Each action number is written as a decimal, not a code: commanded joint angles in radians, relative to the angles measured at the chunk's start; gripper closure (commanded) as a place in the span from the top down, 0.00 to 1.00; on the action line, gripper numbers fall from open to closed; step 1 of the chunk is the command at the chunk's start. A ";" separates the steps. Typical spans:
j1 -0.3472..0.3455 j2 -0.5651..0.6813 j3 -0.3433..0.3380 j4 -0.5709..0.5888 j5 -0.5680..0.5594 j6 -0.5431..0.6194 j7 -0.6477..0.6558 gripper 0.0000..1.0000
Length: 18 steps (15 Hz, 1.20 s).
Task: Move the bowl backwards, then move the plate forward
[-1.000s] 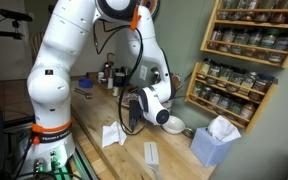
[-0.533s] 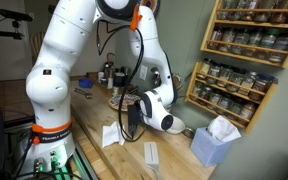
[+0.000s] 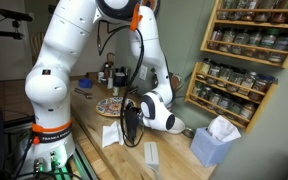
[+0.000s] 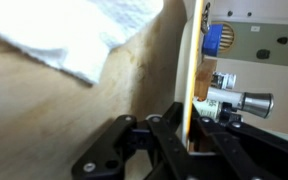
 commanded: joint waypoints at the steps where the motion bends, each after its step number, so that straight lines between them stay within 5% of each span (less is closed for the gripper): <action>1: 0.002 -0.015 0.017 -0.014 -0.086 -0.019 -0.027 0.02; 18: 0.107 -0.037 0.128 0.022 -0.166 0.056 0.075 0.02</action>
